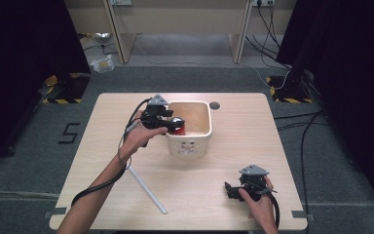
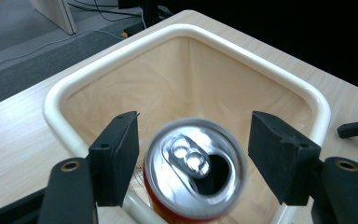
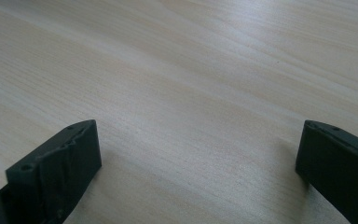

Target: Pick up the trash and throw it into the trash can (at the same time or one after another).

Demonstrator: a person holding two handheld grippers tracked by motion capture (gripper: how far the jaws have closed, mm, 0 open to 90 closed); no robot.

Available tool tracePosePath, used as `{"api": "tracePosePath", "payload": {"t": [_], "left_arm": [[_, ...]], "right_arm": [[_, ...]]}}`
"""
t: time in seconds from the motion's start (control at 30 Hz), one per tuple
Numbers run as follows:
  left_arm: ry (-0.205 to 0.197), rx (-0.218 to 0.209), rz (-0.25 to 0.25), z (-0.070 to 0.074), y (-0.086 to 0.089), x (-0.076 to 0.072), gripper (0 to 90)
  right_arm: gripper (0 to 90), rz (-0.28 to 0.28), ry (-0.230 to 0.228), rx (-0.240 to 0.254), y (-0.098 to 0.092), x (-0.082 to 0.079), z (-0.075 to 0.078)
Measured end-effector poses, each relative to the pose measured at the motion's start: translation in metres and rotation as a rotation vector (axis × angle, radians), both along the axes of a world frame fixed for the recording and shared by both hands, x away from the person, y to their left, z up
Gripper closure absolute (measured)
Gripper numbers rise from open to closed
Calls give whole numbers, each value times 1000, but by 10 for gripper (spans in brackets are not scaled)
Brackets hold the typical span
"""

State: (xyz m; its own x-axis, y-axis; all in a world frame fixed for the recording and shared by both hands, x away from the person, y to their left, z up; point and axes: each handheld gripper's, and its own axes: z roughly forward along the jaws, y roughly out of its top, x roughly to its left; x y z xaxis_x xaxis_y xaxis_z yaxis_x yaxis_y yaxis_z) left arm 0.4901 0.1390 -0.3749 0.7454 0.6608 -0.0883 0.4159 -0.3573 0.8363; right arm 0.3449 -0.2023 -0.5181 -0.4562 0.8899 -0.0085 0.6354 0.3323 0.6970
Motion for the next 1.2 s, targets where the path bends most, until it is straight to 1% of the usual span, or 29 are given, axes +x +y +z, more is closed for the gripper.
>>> {"api": "tracePosePath", "payload": {"t": [0.37,0.4,0.47,0.5,0.57,0.63,0.9,0.93,0.97,1.0,1.2], "left_arm": [[-8,-14,14,7,11,-9,320],[-6,-21,18,9,16,-12,312],[-5,-23,18,9,18,-12,302],[-1,-31,23,10,22,-15,298],[3,-35,25,10,25,-16,291],[9,-51,33,11,33,-20,284],[5,-85,50,14,53,-30,274],[3,-87,56,15,57,-32,274],[3,-87,56,15,57,-32,273],[0,-87,61,15,62,-36,273],[-2,-98,77,11,74,-45,273]], "right_arm": [[2,1,0,-1,0,0,0],[2,1,-1,-2,0,0,0],[2,1,0,-2,0,0,0],[2,1,0,-2,0,0,0],[2,1,0,-2,0,0,0],[2,1,0,-2,0,0,0],[2,1,0,-2,0,0,0],[2,1,-1,-2,0,0,0],[2,1,-1,-2,0,0,0],[2,1,0,-1,0,0,0],[2,1,1,-2,0,0,0]]}}
